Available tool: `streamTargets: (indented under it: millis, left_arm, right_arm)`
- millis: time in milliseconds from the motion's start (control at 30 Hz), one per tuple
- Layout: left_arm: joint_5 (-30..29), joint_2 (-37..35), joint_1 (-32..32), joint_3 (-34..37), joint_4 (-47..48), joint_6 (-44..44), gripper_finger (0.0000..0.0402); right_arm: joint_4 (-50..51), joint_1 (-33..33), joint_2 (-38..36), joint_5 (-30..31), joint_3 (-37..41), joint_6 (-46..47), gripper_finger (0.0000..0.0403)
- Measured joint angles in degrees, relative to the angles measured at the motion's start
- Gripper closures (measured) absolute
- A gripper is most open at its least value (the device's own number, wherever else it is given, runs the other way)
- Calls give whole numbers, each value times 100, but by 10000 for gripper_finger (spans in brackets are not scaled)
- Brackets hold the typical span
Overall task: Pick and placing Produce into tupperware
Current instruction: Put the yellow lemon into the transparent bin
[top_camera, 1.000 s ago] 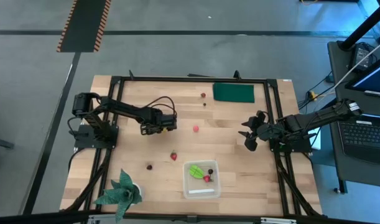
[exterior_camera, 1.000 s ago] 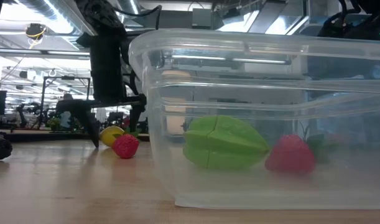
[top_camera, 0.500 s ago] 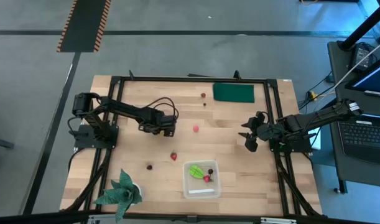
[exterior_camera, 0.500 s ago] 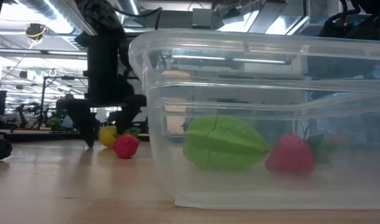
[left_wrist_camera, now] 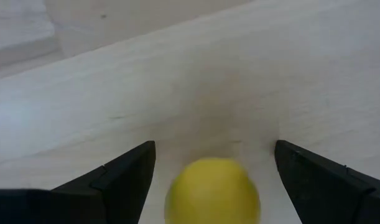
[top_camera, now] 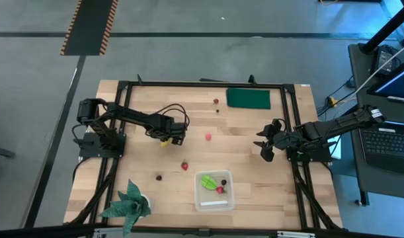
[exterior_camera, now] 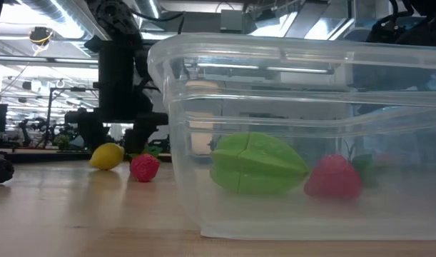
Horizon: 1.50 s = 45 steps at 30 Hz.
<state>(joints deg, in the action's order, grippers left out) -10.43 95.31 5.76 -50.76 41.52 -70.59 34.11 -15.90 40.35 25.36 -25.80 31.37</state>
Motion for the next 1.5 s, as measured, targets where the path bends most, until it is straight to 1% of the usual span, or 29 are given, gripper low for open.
streamTargets:
  millis: [167, 267, 500, 633, 867, 1000, 1100, 1167, 1367, 1500]
  left_arm:
    - [506, 0, -13, 0, 6, -165, 81]
    - [458, 0, -66, 0, 7, -99, 81]
    - [45, 0, -92, 0, 7, -81, 81]
    - [48, 0, -98, 0, 5, 55, 87]
    - [123, 0, -98, -2, -2, 390, 111]
    - [284, 0, -96, -4, -6, 869, 119]
    - [382, 0, -96, -7, -27, 1381, 119]
    - [402, 0, -96, -7, -78, 1554, 117]
    - [432, 0, -127, -7, -437, 1569, 119]
    - [437, 0, -154, -7, -487, 1547, 118]
  right_arm:
    - [-2, 0, 0, -5, 0, 53, 195]
    - [-2, 0, 1, -7, 0, 55, 195]
    - [-2, 0, -1, -7, 0, 55, 195]
    - [-2, 0, -1, -9, 0, 75, 195]
    - [-2, 0, 0, -10, 0, 119, 195]
    - [-2, 0, -1, -10, 0, 121, 195]
    - [-2, 0, -2, -9, 0, 119, 195]
    - [-2, 0, 1, -11, 0, 121, 195]
    - [-2, 0, 0, -9, 0, 124, 195]
    - [-2, 0, -1, -11, 0, 145, 195]
